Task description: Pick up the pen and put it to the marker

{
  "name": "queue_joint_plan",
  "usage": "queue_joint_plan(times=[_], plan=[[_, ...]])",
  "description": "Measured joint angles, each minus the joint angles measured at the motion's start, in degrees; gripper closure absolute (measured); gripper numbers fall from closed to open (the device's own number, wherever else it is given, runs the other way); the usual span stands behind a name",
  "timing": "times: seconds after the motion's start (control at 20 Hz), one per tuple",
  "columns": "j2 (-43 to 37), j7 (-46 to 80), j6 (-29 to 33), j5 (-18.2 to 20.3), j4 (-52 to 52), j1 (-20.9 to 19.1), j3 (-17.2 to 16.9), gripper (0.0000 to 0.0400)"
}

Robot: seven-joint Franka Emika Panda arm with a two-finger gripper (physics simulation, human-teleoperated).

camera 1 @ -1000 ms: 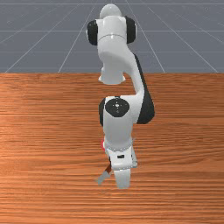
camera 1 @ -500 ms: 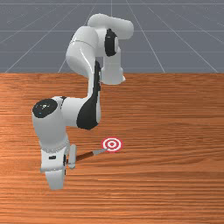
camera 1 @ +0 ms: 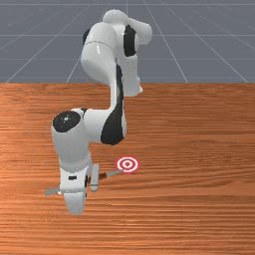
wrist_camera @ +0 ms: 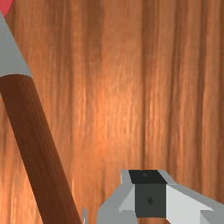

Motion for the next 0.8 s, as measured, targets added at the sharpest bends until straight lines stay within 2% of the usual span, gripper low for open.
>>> queue_joint_plan(times=[0.25, 0.3, 0.35, 0.55, 0.6, 0.75, 0.8], plan=[[-2.0, 1.9, 1.6, -0.2, -3.0, 1.9, 0.2, 0.0400], [-0.5, 0.7, -1.6, -0.5, 0.3, 2.2, 0.3, 0.0400], [-2.1, 1.9, 1.5, -0.3, -3.2, 2.3, 0.3, 0.0400], [-6.0, 4.6, 5.2, 0.2, -10.7, 2.7, -0.1, 0.0400], [-6.0, 1.8, 5.0, -0.4, -10.5, 2.4, 0.5, 0.0400], [-8.8, 3.9, 2.9, 0.0, -12.2, 2.8, 0.2, 0.0400], [-10.6, 2.5, 4.5, -0.1, -14.4, 2.5, 0.6, 0.0400]])
